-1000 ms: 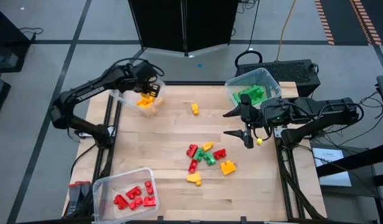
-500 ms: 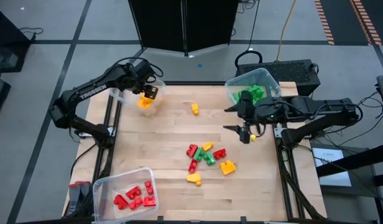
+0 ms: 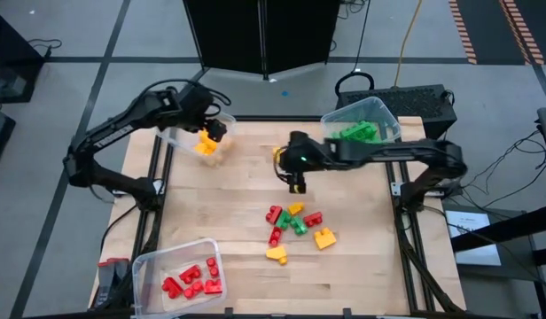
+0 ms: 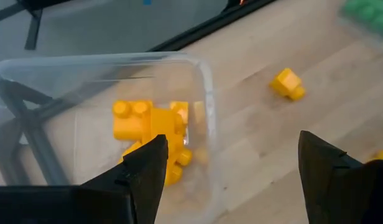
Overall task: Sort blocks
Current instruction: Put the yellow game piece into the top left transparent bin
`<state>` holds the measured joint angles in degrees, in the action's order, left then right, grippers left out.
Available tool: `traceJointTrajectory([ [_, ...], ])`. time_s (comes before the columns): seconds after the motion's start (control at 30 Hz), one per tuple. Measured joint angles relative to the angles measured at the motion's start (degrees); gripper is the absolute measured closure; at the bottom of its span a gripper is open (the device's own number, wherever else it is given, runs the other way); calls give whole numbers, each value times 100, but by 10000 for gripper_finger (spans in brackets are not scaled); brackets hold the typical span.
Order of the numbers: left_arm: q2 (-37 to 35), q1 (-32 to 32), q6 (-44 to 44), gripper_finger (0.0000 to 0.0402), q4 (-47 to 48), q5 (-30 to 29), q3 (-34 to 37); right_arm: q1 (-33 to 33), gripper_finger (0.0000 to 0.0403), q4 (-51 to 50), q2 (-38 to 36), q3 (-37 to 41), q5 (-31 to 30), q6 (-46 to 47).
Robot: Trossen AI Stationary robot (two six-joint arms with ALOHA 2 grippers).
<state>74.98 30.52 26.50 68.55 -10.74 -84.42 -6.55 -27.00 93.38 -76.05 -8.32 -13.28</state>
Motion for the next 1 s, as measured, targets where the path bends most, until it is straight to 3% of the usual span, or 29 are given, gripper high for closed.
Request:
traceJointTrajectory([
  [0.17, -308, -103, -1, 156, 7, -5, -5, -565, 112, 80, 604, 0, 697, -1090],
  [0.37, -524, -103, 4, 155, 4, -64, -3, -982, 112, 392, 1171, 0, 743, -1908],
  [0.67, -568, -105, -33, 155, 7, -116, -3, -1537, 112, 887, 1883, -84, 747, -2229],
  [0.87, -568, -105, -42, 155, 7, -168, -3, -1732, 112, 560, 2362, -784, 1016, -2217],
  [1.0, -568, -105, -51, 155, 7, -173, -3, -1775, 112, -303, 2777, -1473, 1304, -2126],
])
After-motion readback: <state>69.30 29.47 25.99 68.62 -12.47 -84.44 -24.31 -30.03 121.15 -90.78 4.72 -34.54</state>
